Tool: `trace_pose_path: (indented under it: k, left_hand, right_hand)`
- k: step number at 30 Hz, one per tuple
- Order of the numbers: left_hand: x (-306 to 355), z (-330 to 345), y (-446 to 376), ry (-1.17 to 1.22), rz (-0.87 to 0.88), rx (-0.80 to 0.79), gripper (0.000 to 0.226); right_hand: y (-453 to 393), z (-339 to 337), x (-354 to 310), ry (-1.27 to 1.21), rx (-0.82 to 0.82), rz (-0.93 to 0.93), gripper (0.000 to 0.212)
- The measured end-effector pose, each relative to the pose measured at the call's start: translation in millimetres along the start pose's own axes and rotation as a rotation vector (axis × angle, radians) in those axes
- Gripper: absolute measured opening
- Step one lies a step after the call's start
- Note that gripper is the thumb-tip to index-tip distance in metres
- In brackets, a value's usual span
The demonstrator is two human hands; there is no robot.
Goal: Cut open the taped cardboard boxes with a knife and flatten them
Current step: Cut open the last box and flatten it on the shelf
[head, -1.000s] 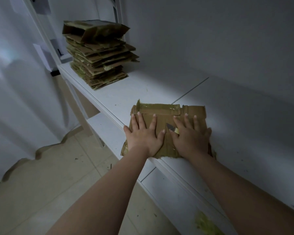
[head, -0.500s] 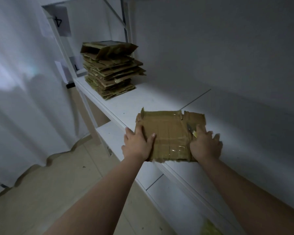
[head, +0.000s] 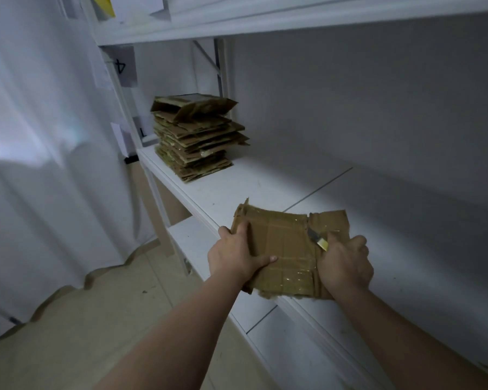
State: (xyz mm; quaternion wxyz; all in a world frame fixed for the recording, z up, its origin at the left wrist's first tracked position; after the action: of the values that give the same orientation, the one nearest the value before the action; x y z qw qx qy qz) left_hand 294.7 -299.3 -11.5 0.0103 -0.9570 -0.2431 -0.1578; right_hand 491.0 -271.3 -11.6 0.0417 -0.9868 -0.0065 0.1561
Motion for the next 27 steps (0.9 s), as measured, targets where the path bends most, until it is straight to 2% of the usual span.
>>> trace_pose_path:
  k: [5, 8, 11, 14, 18, 21, 23, 25, 27]
  left_hand:
    - [-1, -22, -2, 0.047, 0.046, 0.067, 0.096]
    - [-3, -40, -11, 0.112, 0.069, 0.076, 0.084]
    - [-6, -64, -30, 0.41, 0.06, -0.004, 0.067]
    - [-10, -82, -49, 0.663, 0.05, -0.102, 0.067]
    - [-28, -89, -70, 0.416, 0.184, -0.309, 0.08]
    - [-66, -108, -97, 0.293, 0.279, -0.251, 0.084]
    - [-97, -124, -118, 0.336, 0.248, -0.27, 0.075]
    - [-127, -137, -141, 0.529, 0.149, -0.346, 0.059]
    - [-147, -148, -160, 0.653, 0.133, -0.37, 0.051]
  right_hand:
    - [3, -4, -3, -0.042, 0.02, 0.011, 0.044]
    - [-1, -10, -12, -0.089, 0.054, 0.026, 0.047]
    - [-8, -17, -17, -0.183, 0.096, 0.09, 0.044]
    - [-17, -22, -21, -0.259, 0.14, 0.186, 0.038]
    - [-31, -23, -64, -0.288, 0.194, 0.169, 0.04]
    - [-37, -15, -110, -0.352, 0.275, 0.149, 0.041]
    - [-40, -9, -140, -0.399, 0.315, 0.168, 0.043]
    - [-44, -7, -170, -0.433, 0.344, 0.177, 0.046]
    - [-48, -7, -195, -0.47, 0.387, 0.187, 0.048]
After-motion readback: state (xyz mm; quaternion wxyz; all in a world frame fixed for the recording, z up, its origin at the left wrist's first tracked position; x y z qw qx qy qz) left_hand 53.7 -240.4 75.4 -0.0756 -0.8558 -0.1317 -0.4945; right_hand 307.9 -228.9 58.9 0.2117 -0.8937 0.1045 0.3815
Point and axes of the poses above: each hand's wrist, its own y-axis away from the middle knuckle, its own z-axis out of the palm, x = y × z, the point moved 3 cm from there along -y, towards the middle knuckle, and after that the axes turned 9 degrees about -z, right-handed, at the moved point
